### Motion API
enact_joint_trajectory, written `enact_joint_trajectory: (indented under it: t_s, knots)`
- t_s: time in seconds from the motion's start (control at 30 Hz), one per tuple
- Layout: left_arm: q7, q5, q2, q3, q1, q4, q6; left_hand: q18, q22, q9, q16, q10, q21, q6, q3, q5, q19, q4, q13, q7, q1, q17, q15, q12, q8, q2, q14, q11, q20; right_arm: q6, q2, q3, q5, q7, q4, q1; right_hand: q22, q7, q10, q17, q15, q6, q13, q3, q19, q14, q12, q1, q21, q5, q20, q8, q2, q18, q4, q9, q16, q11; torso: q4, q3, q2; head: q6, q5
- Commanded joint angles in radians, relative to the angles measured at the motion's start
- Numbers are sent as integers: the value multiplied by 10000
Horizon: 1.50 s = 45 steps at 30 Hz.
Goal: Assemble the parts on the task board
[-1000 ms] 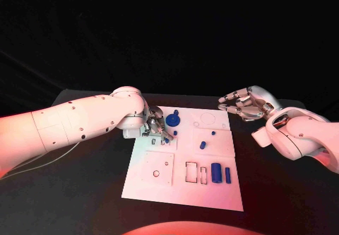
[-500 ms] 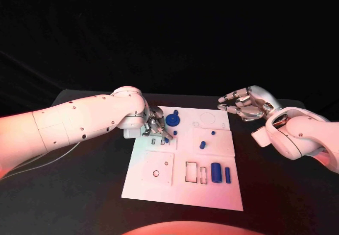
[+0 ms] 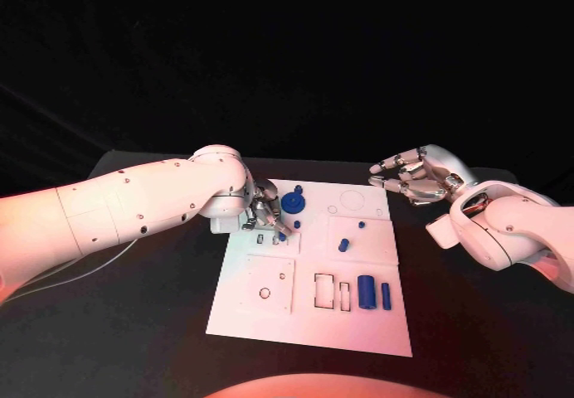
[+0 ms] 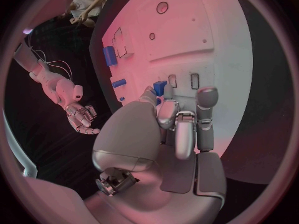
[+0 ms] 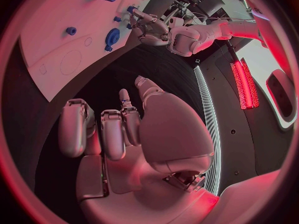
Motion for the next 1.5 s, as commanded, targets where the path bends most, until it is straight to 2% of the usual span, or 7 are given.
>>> enact_joint_trajectory:
  t_s: [0.03,0.43,0.67,0.83,1.07,1.23,1.5]
  knots:
    - [15,74,24,-6,-7,-8,207,-161,20,22,49,-22,51,-20,315,-36,3,-10,-3,-63,246,2210,-72,-23,27,-33,940,-79,-53,176,9,3,-139,-14,14,-7,453,-12,-54,1345,37,-33,965,-48,-93,593,-45,-87,-55,54,1,-13,41,181,-12,5,-36,17,-2,0,0,0,1]
    - [-31,164,-11,-7,-8,-1,286,-164,65,61,54,-73,95,-31,2010,-35,-28,-124,-135,-80,603,2218,-94,-183,39,-667,941,-103,-71,232,2,4,-179,-26,27,-7,453,-12,-54,1345,37,-33,965,-48,-93,593,-45,-87,-55,54,1,-13,41,181,-12,5,-36,17,0,6,-3,-22,13]
    - [-91,710,-68,-7,-8,5,211,-167,95,186,52,-111,131,-103,3583,-30,-46,-640,-243,-9,835,2216,-81,-331,132,-1075,940,-66,-78,270,11,4,-181,-32,7,-7,453,-12,-54,1345,37,-33,965,-48,-93,593,-45,-87,-55,54,1,-13,41,181,-12,5,-36,17,6,1,-4,-8,24]
    - [-146,1248,-138,-7,-8,34,22,-158,132,463,53,6,184,-160,5079,-32,-77,-1184,-272,31,101,2217,-37,-352,376,-1595,941,-43,-29,292,30,4,-181,-34,-3,-7,453,-13,-47,1356,37,-34,973,-54,-91,596,-36,-90,-58,55,2,-12,48,181,-20,7,-29,16,6,3,-2,3,44]
    - [-295,2050,-361,-6,-7,249,-514,-176,219,616,73,145,249,-90,5598,-46,-39,-1629,-194,-5,-266,2252,-64,-278,522,-1736,952,-66,-13,318,59,4,-181,-40,-25,-7,453,-13,-47,1356,37,-34,973,-54,-91,596,-36,-90,-58,55,2,-12,48,181,-20,7,-29,16,8,6,-7,-19,83]
    - [-551,2746,-600,-6,-14,515,-1311,-179,267,725,59,217,288,-65,5835,-45,-8,-1851,-150,-44,-549,2226,-91,-242,634,-1797,945,-102,-36,334,73,3,-181,-48,-50,-8,454,-13,-47,1358,37,-33,973,-56,-90,597,-36,-91,-56,55,2,-11,49,181,-20,8,-27,16,0,3,-12,-13,107]
    - [-689,2660,-977,-7,-83,975,-2344,-183,300,903,41,243,320,-56,6120,-47,14,-2146,-191,-95,-891,2192,-131,-287,856,-1947,937,-146,-76,344,90,3,-181,-56,-96,-10,458,-13,-48,1365,37,-32,972,-60,-86,599,-37,-96,-52,55,3,-10,52,179,-21,9,-22,16,14,11,-24,-10,155]
